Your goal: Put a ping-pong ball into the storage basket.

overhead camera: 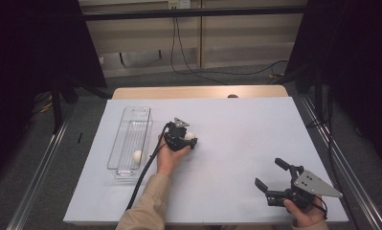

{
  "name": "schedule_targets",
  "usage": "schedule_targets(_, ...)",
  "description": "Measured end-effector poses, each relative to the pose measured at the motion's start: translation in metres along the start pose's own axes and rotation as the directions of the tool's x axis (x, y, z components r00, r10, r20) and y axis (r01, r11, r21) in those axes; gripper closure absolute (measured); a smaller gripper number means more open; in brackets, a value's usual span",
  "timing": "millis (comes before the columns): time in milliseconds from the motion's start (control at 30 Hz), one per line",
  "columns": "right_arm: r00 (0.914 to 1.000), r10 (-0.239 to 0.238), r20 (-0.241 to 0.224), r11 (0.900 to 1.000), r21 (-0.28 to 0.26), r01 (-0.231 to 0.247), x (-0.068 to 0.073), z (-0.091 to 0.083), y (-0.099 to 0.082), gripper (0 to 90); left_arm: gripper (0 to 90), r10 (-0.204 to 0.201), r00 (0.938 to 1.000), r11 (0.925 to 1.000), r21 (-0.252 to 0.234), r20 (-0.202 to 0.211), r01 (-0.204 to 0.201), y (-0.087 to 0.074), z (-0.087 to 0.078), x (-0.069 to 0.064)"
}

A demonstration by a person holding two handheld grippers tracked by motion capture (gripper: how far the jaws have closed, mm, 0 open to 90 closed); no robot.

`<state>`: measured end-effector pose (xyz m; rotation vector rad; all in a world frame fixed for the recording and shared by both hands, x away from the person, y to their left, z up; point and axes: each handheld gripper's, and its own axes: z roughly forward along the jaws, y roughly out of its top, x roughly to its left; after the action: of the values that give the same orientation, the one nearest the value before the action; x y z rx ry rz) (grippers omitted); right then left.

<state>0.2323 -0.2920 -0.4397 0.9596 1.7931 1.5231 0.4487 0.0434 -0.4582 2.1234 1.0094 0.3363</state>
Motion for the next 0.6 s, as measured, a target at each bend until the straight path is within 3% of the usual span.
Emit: schedule_targets(600, 1.0000, 0.002, 0.002, 1.0000, -0.004, -0.002, -0.0002, -0.0005, 0.0003, 3.8, 50.5, -0.003, 1.0000, 1.0000, 0.008, 0.005, 0.003, -0.0012, 0.0023, -0.0005)
